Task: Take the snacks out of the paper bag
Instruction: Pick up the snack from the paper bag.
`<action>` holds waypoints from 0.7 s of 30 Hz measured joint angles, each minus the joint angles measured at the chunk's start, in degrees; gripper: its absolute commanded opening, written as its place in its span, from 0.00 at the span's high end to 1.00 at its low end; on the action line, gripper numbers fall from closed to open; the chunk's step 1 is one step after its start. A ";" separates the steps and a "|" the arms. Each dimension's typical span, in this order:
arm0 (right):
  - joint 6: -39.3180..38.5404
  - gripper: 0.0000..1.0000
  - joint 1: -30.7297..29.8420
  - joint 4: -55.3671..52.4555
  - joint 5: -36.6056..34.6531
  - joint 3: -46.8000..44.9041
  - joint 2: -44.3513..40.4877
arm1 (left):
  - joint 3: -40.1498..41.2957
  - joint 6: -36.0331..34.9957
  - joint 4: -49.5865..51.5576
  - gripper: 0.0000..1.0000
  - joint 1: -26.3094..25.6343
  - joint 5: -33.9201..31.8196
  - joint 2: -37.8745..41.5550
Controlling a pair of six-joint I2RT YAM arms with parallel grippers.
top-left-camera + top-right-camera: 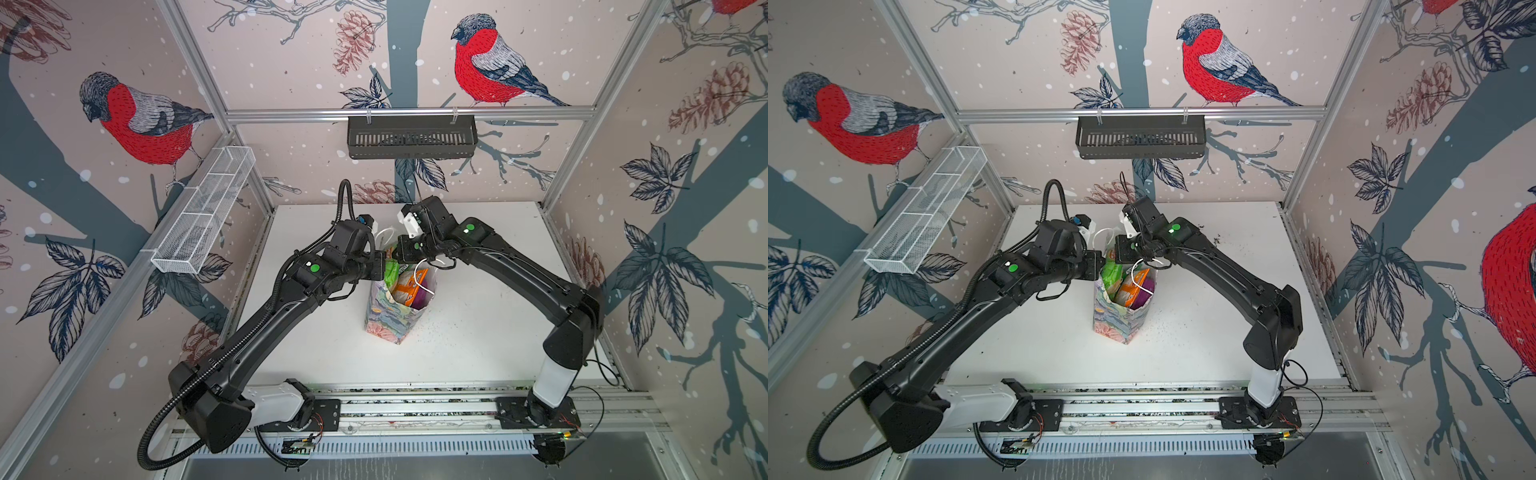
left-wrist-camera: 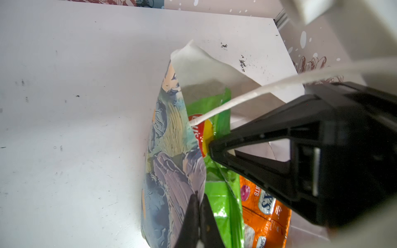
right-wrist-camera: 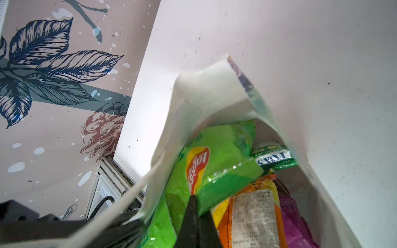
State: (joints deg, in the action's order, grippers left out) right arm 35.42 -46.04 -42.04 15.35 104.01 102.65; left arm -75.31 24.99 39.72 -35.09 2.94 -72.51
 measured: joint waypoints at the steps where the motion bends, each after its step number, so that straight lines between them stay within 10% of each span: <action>1: -0.13 1.00 0.00 0.11 0.13 0.00 0.00 | 0.17 0.00 0.00 1.00 0.00 -0.13 0.11; 21: -2.25 1.00 1.07 3.08 2.32 2.21 -2.25 | 2.91 0.13 -0.83 1.00 0.81 -2.10 3.19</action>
State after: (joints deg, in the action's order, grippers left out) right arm 33.17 -44.97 -38.96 17.67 106.21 100.40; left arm -72.40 25.12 38.89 -34.28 0.84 -69.32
